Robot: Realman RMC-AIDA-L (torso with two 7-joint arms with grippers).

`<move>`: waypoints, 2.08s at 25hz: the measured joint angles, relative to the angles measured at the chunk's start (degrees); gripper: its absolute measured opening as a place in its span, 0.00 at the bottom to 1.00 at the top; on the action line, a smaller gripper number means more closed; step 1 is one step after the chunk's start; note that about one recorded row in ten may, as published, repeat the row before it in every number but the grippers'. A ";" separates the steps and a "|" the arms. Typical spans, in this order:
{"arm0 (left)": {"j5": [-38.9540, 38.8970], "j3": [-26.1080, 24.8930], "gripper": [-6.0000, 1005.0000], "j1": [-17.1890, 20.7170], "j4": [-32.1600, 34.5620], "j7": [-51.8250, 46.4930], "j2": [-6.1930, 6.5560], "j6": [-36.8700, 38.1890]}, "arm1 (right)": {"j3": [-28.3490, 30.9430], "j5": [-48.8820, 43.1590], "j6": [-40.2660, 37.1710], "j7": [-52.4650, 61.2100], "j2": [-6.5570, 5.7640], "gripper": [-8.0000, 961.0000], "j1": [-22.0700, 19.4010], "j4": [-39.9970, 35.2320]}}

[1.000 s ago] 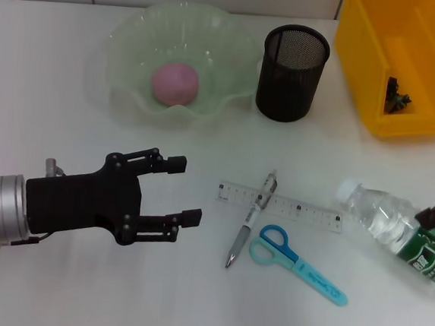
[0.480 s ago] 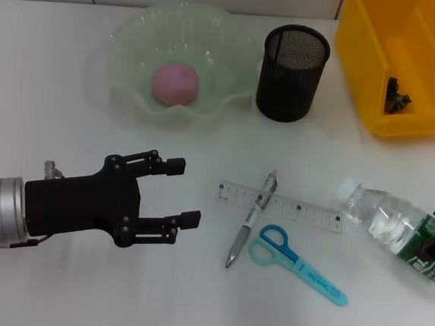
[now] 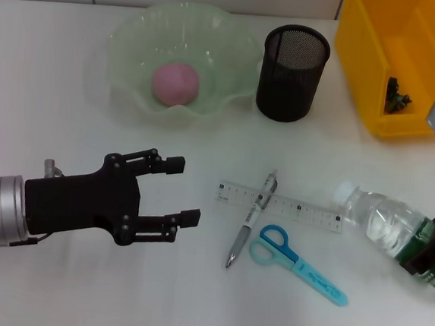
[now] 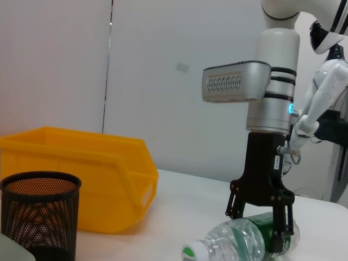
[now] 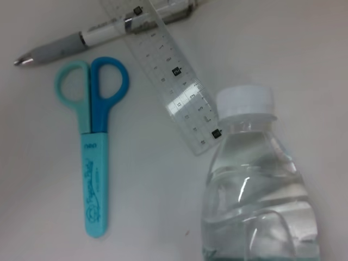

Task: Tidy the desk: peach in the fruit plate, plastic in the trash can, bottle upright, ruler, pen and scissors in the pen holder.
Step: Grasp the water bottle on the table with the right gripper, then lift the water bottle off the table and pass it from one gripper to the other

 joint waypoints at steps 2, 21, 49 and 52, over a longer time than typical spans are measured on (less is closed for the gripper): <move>0.00 0.00 0.81 -0.03 0.00 0.00 0.00 -0.03 | -1.09 -0.01 0.47 0.52 0.00 0.84 0.00 0.19; 0.00 0.00 0.81 0.16 -0.07 0.33 0.00 -0.17 | -3.05 0.63 2.74 2.67 0.06 0.80 -0.25 3.54; -26.67 0.06 0.81 -7.06 -15.87 -9.78 -0.39 6.98 | 23.76 56.03 -5.61 -40.98 -0.34 0.79 -17.14 9.41; -26.50 0.87 0.81 -8.89 -16.12 -10.87 -0.44 8.65 | 23.43 55.98 -6.62 -41.98 -0.15 0.79 -16.35 10.39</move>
